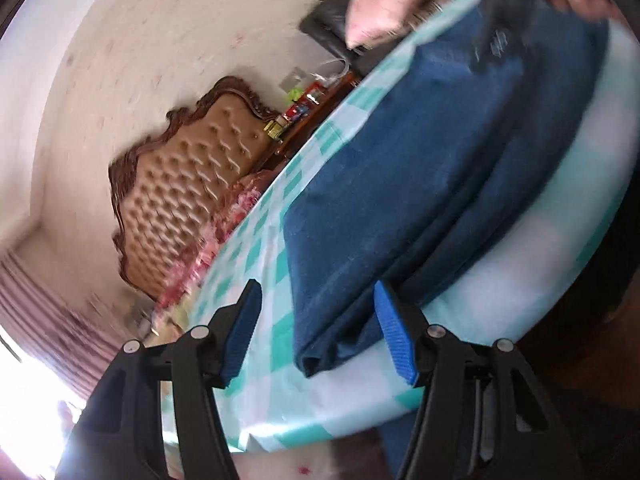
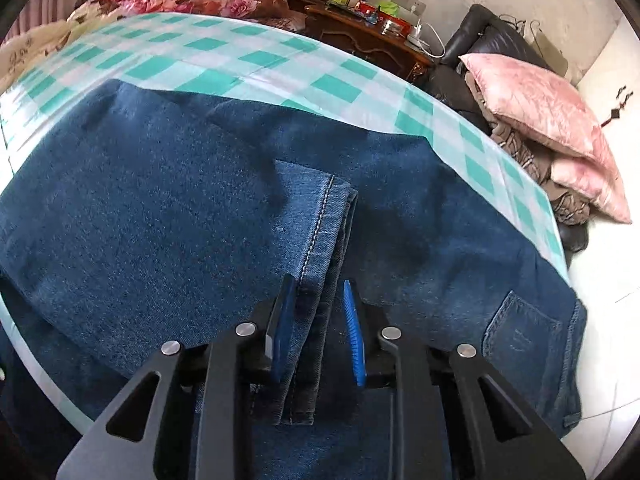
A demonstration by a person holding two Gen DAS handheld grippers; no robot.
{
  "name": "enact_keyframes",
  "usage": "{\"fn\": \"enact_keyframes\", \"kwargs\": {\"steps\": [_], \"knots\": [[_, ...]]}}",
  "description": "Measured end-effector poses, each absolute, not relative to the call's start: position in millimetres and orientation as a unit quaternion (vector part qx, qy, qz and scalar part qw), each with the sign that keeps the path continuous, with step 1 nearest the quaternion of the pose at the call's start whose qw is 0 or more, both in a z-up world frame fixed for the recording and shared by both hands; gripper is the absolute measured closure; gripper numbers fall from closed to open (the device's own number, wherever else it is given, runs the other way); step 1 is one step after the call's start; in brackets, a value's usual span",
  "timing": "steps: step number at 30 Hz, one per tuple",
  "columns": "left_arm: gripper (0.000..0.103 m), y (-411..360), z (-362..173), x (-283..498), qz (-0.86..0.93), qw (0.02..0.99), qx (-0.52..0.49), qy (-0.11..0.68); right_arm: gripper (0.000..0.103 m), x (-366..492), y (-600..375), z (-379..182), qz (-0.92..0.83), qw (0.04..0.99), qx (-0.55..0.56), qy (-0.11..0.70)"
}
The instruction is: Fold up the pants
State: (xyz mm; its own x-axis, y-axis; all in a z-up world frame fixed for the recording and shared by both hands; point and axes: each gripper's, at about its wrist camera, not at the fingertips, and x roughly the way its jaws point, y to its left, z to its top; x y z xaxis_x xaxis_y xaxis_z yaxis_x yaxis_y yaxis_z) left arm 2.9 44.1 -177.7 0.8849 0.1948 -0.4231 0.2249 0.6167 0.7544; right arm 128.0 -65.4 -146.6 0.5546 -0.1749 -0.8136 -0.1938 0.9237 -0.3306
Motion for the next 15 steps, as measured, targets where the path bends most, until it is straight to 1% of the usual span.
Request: {"fn": "enact_keyframes", "kwargs": {"steps": [1, 6, 8, 10, 13, 15], "knots": [[0.043, 44.1, -183.2, 3.3, -0.012, 0.857, 0.45, 0.252, 0.08, 126.8, -65.7, -146.5, 0.006, 0.86, -0.195, 0.473], [0.043, 68.1, -187.9, 0.8, -0.015, 0.833, 0.494, 0.25, 0.08, 123.4, -68.8, -143.2, 0.011, 0.859, -0.182, 0.478], [0.038, 76.4, -190.0, 6.7, -0.01, 0.827, 0.505, 0.248, 0.08, 123.4, -68.0, -143.5, 0.009, 0.859, -0.183, 0.478], [0.037, 74.9, -183.9, 11.2, -0.005, 0.821, 0.519, 0.237, 0.08, 123.5, -66.7, -143.4, 0.007, 0.858, -0.188, 0.477], [0.037, 67.9, -173.9, 9.4, -0.009, 0.831, 0.503, 0.237, 0.08, 122.8, -65.9, -143.3, 0.006, 0.857, -0.189, 0.479], [0.037, 65.6, -178.7, 8.2, -0.003, 0.82, 0.522, 0.234, 0.08, 122.8, -65.7, -143.4, 0.006, 0.857, -0.191, 0.479]]}}
